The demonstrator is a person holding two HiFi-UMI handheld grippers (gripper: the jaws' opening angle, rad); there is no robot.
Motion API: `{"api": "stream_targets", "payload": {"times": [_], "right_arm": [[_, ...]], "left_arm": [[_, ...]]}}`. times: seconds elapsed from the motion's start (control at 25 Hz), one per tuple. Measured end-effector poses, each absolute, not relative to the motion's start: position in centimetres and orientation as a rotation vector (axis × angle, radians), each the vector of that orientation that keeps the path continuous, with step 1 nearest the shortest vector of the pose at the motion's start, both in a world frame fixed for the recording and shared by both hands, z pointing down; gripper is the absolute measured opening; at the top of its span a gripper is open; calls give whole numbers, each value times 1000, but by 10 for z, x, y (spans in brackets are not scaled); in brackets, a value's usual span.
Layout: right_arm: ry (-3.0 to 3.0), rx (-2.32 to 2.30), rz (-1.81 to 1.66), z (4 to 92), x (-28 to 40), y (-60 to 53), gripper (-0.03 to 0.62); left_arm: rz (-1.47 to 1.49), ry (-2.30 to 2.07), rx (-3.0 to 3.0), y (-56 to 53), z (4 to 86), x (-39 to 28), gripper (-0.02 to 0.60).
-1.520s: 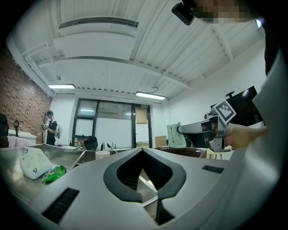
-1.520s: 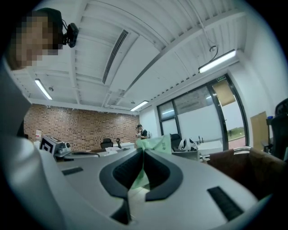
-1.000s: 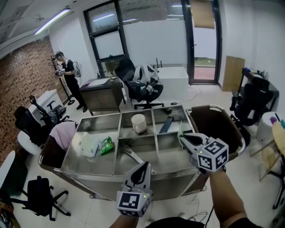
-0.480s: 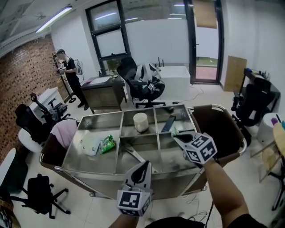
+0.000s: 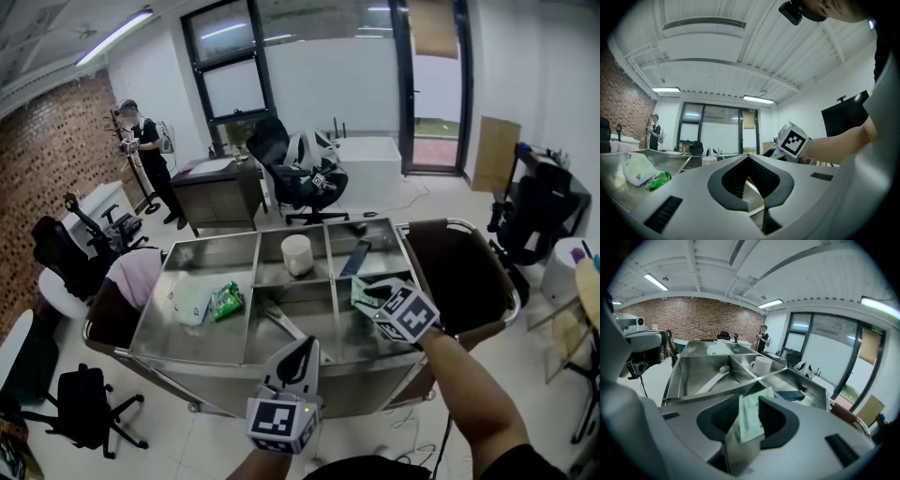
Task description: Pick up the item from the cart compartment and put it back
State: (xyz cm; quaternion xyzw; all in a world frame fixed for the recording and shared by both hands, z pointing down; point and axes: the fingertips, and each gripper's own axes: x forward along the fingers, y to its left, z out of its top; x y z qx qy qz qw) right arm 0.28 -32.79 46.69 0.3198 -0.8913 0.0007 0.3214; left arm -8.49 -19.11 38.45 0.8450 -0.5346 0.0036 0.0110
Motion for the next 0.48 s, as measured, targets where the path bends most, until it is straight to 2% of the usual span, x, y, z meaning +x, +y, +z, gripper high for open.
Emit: {"api": "stream_targets", "payload": {"times": [0.04, 0.48], "right_arm": [[-2336, 833, 11, 468, 2, -327, 161], [-2369, 852, 41, 457, 5, -324, 158]], "left_arm": [[15, -1668, 2634, -191, 385, -85, 0], [4, -1661, 2643, -194, 386, -84, 0]]}}
